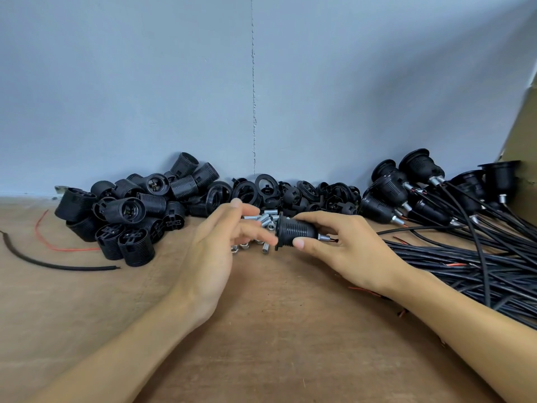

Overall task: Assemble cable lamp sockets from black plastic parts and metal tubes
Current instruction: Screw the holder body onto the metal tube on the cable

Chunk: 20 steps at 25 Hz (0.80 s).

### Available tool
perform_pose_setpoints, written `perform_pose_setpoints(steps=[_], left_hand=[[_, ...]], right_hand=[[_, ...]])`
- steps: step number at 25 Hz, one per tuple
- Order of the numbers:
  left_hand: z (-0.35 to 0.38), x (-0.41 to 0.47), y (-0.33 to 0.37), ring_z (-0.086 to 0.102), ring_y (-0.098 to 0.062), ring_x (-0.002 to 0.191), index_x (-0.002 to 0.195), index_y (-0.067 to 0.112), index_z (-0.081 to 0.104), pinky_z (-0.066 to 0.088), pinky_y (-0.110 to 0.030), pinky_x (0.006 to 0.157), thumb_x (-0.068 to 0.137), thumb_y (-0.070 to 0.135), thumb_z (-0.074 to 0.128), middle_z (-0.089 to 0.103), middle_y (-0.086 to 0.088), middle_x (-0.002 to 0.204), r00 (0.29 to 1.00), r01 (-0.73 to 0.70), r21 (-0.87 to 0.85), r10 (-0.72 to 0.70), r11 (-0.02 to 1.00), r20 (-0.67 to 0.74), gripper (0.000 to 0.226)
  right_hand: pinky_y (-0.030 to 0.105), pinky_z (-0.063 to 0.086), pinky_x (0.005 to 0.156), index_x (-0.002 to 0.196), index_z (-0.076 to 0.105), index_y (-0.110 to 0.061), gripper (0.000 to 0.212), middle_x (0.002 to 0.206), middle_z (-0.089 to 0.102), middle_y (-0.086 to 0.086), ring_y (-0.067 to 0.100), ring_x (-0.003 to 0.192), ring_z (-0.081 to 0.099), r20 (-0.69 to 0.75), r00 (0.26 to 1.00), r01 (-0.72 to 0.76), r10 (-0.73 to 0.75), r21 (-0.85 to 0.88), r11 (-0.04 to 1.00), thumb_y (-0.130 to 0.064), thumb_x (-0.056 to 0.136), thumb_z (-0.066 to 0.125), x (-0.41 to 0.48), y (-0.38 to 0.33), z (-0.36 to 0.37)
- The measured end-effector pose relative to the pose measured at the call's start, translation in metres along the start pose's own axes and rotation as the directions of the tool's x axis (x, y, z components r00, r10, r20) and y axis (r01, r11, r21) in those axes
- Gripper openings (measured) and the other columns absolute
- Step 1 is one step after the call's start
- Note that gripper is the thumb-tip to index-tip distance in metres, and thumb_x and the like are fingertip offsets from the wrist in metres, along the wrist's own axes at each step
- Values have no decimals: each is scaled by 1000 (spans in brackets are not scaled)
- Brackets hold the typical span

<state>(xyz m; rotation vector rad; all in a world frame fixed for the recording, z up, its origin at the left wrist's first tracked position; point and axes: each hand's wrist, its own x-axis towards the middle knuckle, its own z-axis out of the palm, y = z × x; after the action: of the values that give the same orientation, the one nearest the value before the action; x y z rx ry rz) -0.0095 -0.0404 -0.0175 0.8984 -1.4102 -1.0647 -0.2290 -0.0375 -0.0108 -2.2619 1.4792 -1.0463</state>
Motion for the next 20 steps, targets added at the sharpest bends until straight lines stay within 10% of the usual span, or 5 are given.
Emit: perform_pose_setpoints(steps=[6, 10, 15, 20], left_hand=[[4, -4, -2, 64, 1, 113, 116, 32, 65, 45, -33, 99, 107, 42, 41, 76, 11, 114, 999, 50, 54, -50, 997, 11, 27], [1, -2, 2, 69, -7, 98, 102, 21, 71, 45, -33, 88, 102, 43, 48, 77, -4, 76, 998, -36, 20, 37, 999, -47, 31], [1, -6, 0, 61, -1, 119, 121, 37, 65, 39, -36, 108, 101, 52, 41, 78, 14, 101, 999, -20, 153, 13, 988, 48, 35], [0, -6, 0, 66, 1, 92, 96, 32, 72, 45, -31, 84, 105, 39, 45, 76, 5, 74, 985, -123, 217, 146, 968, -94, 29]], right_hand=[[2, 39, 89, 128, 66, -28, 41, 113, 70, -22, -13, 108, 58, 10, 1000, 1, 0, -10, 1000, -39, 89, 73, -1, 1, 2], [-1, 36, 88, 127, 66, -27, 40, 112, 69, -22, -14, 107, 57, -5, 1000, -11, 11, -12, 1000, -37, 89, 72, 1, 3, 2], [2, 39, 88, 127, 66, -31, 40, 112, 70, -24, -15, 107, 58, 18, 1000, -6, 6, -15, 1000, -39, 88, 73, 0, 1, 3], [10, 43, 92, 125, 67, -30, 37, 110, 70, -22, -10, 105, 61, -10, 1000, -19, 19, 6, 1000, -40, 90, 70, 1, 2, 3]])
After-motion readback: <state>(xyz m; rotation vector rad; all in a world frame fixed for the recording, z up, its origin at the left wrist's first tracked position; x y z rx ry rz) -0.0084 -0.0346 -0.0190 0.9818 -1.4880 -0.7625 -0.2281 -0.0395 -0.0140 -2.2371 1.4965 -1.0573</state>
